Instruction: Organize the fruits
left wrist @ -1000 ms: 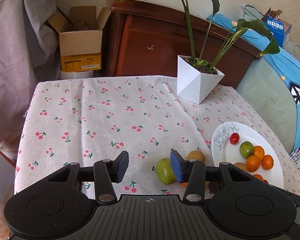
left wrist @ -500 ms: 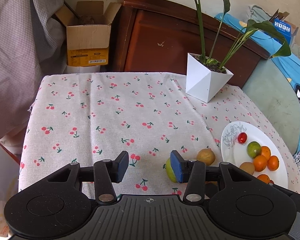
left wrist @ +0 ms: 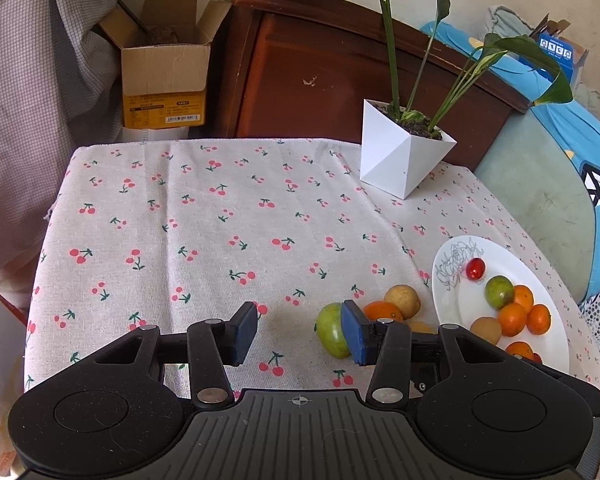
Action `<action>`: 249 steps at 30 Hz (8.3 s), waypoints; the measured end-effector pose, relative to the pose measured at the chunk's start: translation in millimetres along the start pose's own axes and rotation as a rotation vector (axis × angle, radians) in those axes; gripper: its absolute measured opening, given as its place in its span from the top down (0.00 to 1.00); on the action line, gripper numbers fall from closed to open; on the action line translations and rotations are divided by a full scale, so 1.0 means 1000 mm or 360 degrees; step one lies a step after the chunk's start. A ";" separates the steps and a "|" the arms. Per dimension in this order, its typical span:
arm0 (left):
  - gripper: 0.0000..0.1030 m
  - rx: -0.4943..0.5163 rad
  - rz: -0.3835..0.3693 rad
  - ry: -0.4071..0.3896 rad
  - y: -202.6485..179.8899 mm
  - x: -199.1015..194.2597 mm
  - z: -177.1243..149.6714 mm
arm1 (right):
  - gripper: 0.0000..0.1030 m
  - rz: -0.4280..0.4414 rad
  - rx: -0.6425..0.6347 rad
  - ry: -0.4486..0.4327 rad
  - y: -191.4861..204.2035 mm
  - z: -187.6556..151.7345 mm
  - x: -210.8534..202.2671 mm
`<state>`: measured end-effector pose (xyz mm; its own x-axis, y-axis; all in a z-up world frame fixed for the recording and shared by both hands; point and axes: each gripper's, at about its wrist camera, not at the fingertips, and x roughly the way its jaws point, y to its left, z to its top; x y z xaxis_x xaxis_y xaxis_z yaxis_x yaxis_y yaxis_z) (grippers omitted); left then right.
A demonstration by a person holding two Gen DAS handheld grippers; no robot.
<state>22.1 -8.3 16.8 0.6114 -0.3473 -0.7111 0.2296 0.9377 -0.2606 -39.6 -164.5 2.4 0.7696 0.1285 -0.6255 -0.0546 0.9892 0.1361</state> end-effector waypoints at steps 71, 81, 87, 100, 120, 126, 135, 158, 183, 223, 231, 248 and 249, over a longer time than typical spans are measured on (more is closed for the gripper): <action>0.74 0.0352 -0.0270 -0.0054 -0.080 -0.015 0.025 | 0.77 -0.0176 0.0703 -0.0044 -0.098 0.017 -0.074; 0.74 0.0355 -0.0327 0.0016 -0.110 0.020 0.020 | 0.77 -0.0292 0.0923 0.0019 -0.125 -0.003 -0.063; 0.73 0.0271 -0.0331 0.0014 -0.102 0.020 0.024 | 0.74 -0.0291 0.1022 0.0002 -0.132 -0.005 -0.063; 0.72 0.0111 -0.0237 -0.0013 -0.057 0.013 0.041 | 0.74 -0.0242 0.1035 0.0004 -0.125 -0.005 -0.060; 0.71 0.0523 -0.0222 0.0089 -0.056 0.027 0.005 | 0.74 -0.0226 0.0970 0.0009 -0.118 -0.001 -0.056; 0.71 0.0510 -0.0256 0.0119 -0.054 0.027 0.002 | 0.74 -0.0223 0.0971 0.0009 -0.118 -0.001 -0.055; 0.73 0.0522 -0.0256 0.0073 -0.059 0.018 0.003 | 0.74 -0.0234 0.1008 0.0019 -0.120 -0.002 -0.054; 0.63 0.0392 -0.0329 -0.0021 -0.084 0.019 0.023 | 0.74 -0.0099 0.0772 0.0017 -0.086 0.002 -0.052; 0.63 0.0159 -0.0257 0.0124 -0.022 0.044 0.052 | 0.74 -0.0054 0.0117 -0.0051 -0.001 0.020 0.001; 0.63 0.0063 -0.0279 0.0099 -0.009 0.039 0.056 | 0.66 -0.0094 0.0021 -0.0068 0.004 0.029 0.030; 0.63 0.0072 -0.0284 0.0101 -0.010 0.039 0.055 | 0.70 -0.0071 0.0053 -0.0035 0.005 0.028 0.036; 0.65 0.0322 -0.0311 0.0077 -0.037 0.045 0.040 | 0.70 -0.0020 0.0237 0.0069 -0.014 0.013 -0.032; 0.65 0.0347 -0.0316 0.0073 -0.040 0.046 0.038 | 0.70 -0.0018 0.0248 0.0069 -0.016 0.012 -0.037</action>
<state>69.8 -62.1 20.0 0.5044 -0.5187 -0.6902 0.5016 0.8267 -0.2548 -59.4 -185.5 32.5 0.7412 0.1237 -0.6598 0.0558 0.9681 0.2442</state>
